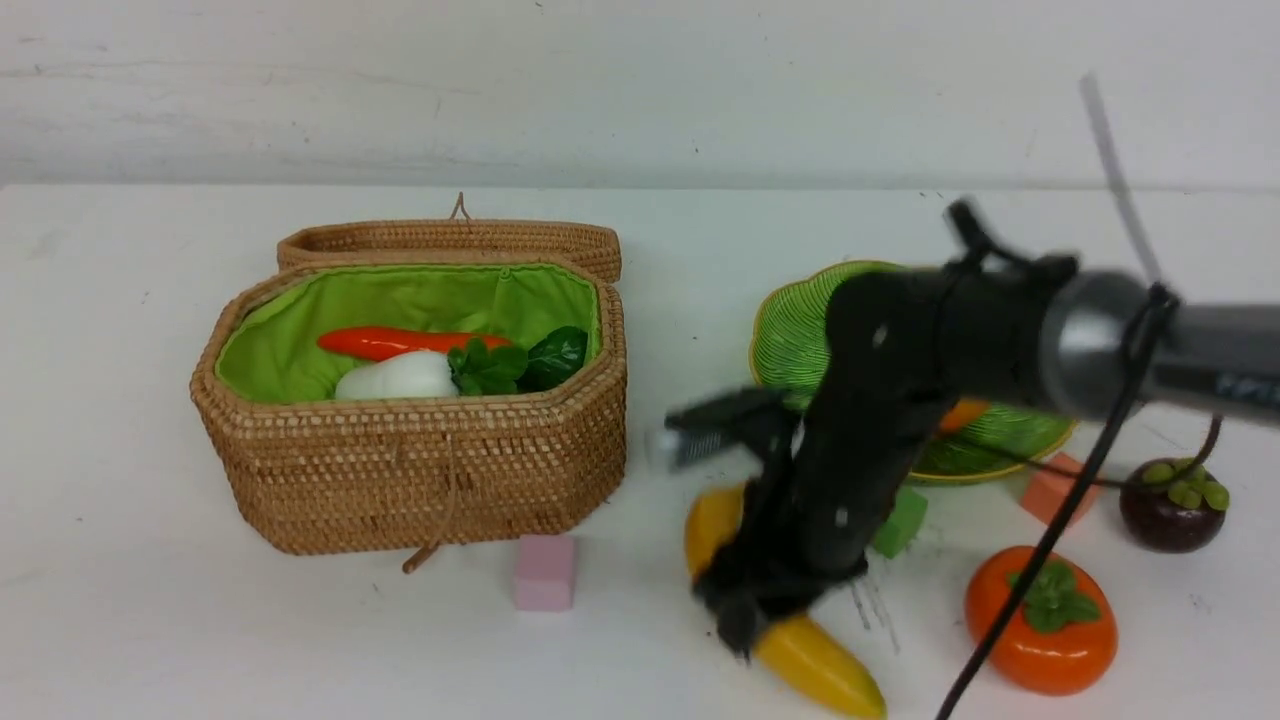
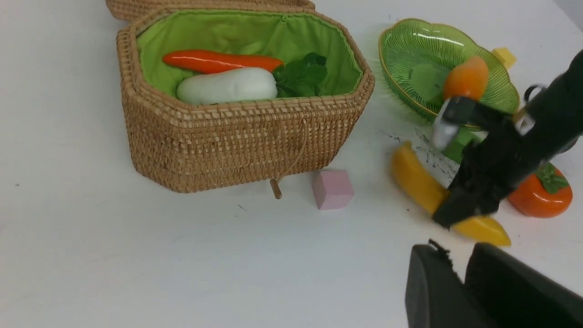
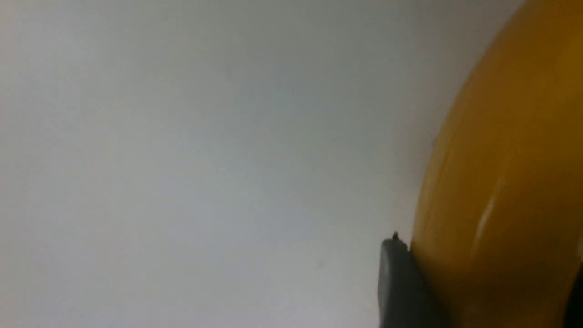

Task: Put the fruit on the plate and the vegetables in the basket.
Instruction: Use the right arm to grab a banana and put it into the right plate

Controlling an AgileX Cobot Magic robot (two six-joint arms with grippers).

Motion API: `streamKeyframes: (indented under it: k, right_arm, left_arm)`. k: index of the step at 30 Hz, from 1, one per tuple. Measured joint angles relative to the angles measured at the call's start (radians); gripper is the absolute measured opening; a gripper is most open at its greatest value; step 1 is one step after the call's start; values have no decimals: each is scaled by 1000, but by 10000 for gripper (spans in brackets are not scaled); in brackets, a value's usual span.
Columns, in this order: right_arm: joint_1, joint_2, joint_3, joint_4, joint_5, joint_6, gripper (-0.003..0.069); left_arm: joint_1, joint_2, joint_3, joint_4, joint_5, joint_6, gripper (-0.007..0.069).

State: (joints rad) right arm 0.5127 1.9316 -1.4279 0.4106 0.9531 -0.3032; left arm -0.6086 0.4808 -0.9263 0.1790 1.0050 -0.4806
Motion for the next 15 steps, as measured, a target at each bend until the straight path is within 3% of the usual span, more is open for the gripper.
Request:
streamKeyframes:
  k: [6,9,15]
  right_arm:
    - [-172,-82,-204,158,-80,181,325]
    - [-271,-76,-244,223,-255,320,325]
    - [-293,37,-245,255,-470,354,325]
  left_arm:
    - [0,0,0,0,-1,0,119]
    - [0,0,0,1,-1,0,125]
    - [0,0,0,4,-1,0,129]
